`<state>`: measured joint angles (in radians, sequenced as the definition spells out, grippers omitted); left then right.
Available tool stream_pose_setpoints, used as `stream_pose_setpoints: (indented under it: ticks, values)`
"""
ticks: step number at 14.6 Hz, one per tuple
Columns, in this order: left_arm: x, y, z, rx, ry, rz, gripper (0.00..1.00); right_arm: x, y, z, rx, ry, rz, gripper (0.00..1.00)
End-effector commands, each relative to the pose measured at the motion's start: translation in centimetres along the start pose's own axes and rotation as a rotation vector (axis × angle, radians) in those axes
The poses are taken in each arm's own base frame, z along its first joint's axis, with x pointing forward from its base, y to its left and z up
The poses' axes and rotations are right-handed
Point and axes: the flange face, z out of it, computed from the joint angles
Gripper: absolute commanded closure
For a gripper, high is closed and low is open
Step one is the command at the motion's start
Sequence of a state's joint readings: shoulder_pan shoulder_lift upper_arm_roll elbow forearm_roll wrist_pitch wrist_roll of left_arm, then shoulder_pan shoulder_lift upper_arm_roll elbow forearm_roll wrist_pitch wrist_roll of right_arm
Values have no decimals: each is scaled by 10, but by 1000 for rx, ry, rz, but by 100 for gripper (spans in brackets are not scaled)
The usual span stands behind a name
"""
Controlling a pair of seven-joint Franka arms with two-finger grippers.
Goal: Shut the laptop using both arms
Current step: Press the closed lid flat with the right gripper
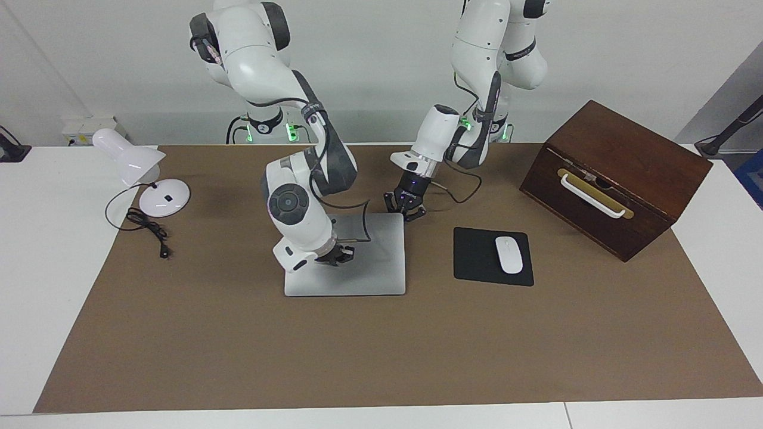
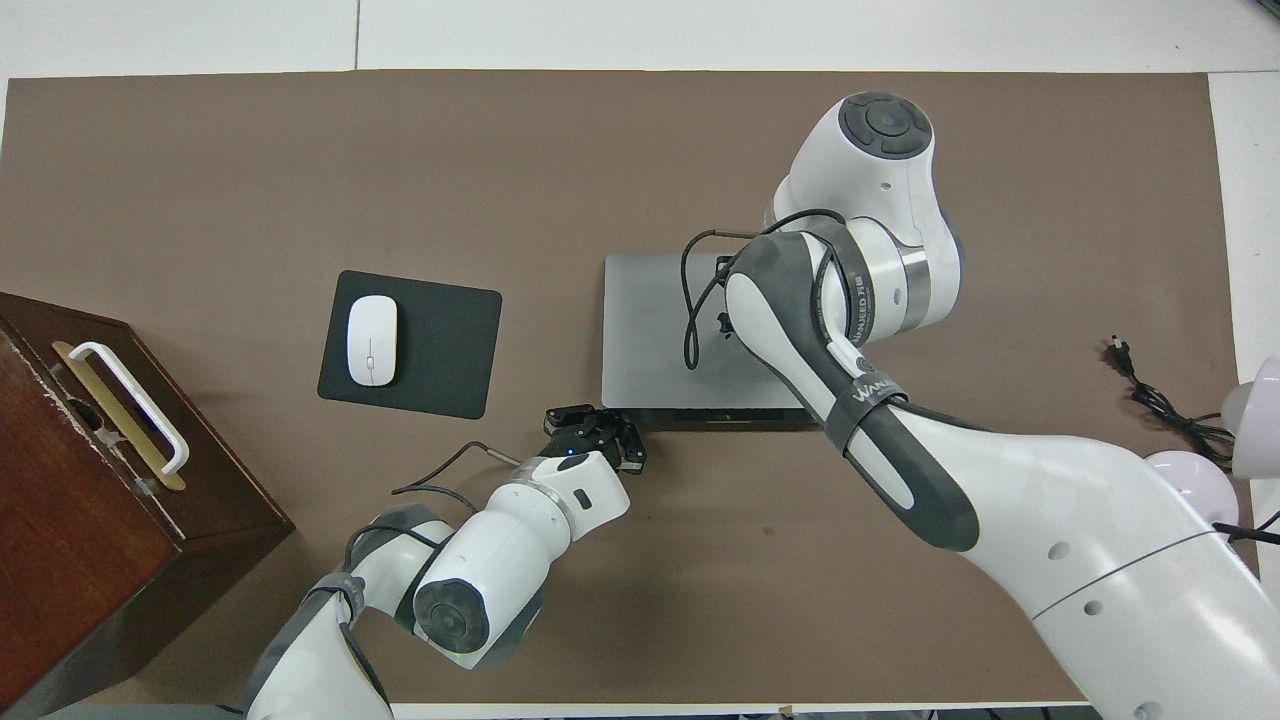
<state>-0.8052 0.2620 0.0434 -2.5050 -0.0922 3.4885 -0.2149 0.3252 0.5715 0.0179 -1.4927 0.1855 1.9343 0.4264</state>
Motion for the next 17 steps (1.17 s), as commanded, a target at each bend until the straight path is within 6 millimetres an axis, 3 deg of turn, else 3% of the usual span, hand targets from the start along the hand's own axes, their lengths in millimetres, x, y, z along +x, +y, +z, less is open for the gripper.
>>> stream_pose_setpoints:
  ticks: [1, 17]
  values:
    - [-8, -9, 13, 19, -16, 14, 100, -8, 5, 7, 28, 3, -3, 100]
    - [-9, -10, 14, 21, -18, 13, 100, -12, 2, 11, 35, 27, -5, 100]
